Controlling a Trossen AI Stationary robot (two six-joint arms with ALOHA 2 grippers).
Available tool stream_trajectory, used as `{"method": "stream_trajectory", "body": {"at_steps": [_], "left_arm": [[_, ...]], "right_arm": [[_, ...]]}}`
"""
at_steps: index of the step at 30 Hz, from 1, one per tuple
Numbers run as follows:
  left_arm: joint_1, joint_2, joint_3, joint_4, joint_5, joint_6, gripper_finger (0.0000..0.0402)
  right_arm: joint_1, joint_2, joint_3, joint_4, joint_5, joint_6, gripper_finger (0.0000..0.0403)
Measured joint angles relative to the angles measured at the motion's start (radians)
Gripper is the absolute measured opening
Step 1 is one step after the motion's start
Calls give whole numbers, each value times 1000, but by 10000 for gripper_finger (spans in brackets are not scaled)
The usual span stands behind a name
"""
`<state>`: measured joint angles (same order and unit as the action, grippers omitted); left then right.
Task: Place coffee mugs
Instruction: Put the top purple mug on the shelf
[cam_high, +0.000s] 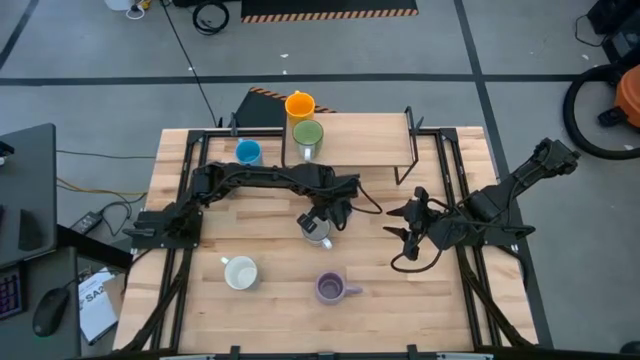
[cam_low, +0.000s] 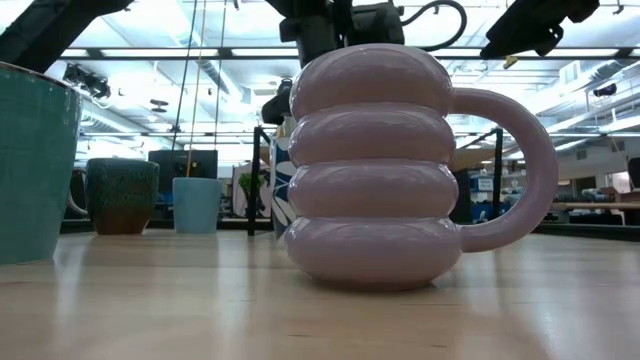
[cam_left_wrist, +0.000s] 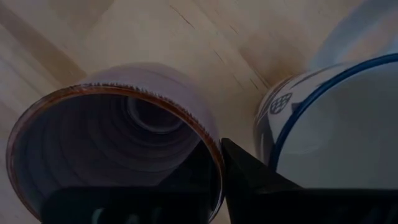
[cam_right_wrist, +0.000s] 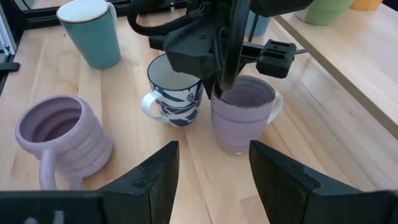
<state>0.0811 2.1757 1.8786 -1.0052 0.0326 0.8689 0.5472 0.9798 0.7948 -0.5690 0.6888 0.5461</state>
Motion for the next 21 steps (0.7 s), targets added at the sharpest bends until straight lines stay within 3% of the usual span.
{"method": "stream_trajectory", "body": {"at_steps": [13,21], "left_arm": [[1,0,0,29,-2,44,46],[-11,-1,0,63,-23,33,111]], "right_arm": [[0,0,0,-1,-1,-7,201],[0,0,0,-1,-2,-8,201]]}}
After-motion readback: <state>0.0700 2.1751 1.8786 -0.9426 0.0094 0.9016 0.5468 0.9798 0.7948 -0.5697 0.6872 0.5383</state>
